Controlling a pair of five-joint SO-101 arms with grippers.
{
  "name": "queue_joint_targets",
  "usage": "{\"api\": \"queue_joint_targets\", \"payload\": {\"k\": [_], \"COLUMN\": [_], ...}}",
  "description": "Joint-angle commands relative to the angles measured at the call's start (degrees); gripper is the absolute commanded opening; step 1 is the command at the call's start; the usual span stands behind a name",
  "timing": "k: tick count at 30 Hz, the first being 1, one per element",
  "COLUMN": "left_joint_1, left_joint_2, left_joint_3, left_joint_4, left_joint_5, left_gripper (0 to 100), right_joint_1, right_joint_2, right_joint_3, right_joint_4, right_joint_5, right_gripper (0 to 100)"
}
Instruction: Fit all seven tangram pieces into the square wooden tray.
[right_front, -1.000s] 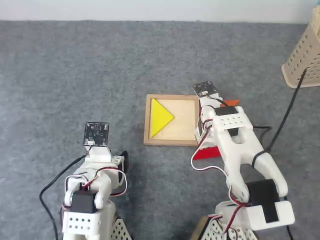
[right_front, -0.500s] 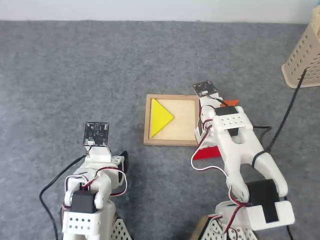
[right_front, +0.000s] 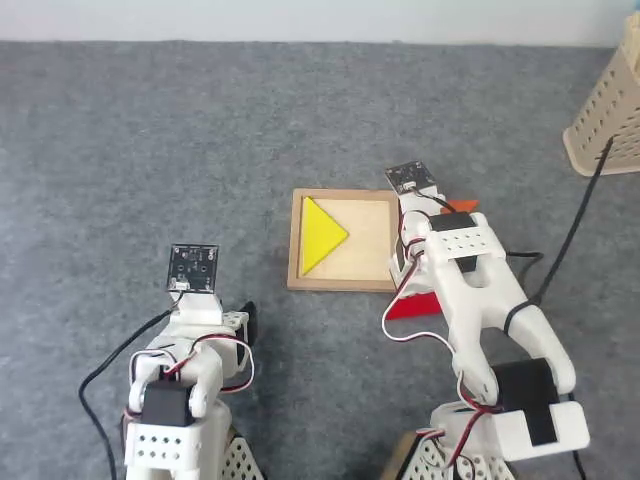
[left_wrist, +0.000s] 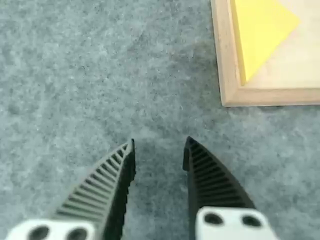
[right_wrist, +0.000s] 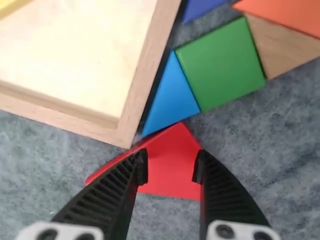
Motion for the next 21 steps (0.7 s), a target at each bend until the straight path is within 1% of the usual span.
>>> {"api": "queue_joint_targets", "payload": {"k": [1, 7, 10, 13, 16, 19, 21], "left_joint_1": [-0.26, -0.26, -0.26, -0.26, -0.26, -0.26, -0.26], "left_joint_2": [-1.14, -1.14, -1.14, -1.14, -1.14, -1.14, -1.14], "left_joint_3": [-0.13, -0.13, -0.13, -0.13, -0.13, -0.13, -0.13], "left_joint_4": [-0.35, -0.35, -0.35, -0.35, -0.35, -0.35, -0.35], "left_joint_5": [0.44, 0.44, 0.44, 0.44, 0.44, 0.44, 0.44], "left_gripper": [15, 15, 15, 15, 15, 15, 15], "right_joint_1": [2.95, 11.82, 11.82, 9.27, 8.13, 7.52, 5.23], "right_joint_2": [-3.56, -3.56, -3.47, -3.12, -2.86, -3.21, -3.38], "right_joint_3": [-1.05, -5.89, -8.0, -10.64, -13.19, -13.71, -13.71], "right_joint_4": [-0.75, -0.75, -0.75, -0.13, 1.36, 4.35, 7.78], "right_joint_5": [-0.7, -0.79, -0.88, -0.88, -6.42, -14.33, -20.57], "right_gripper": [16.9, 16.9, 17.0, 17.3, 17.6, 21.0, 23.0]}}
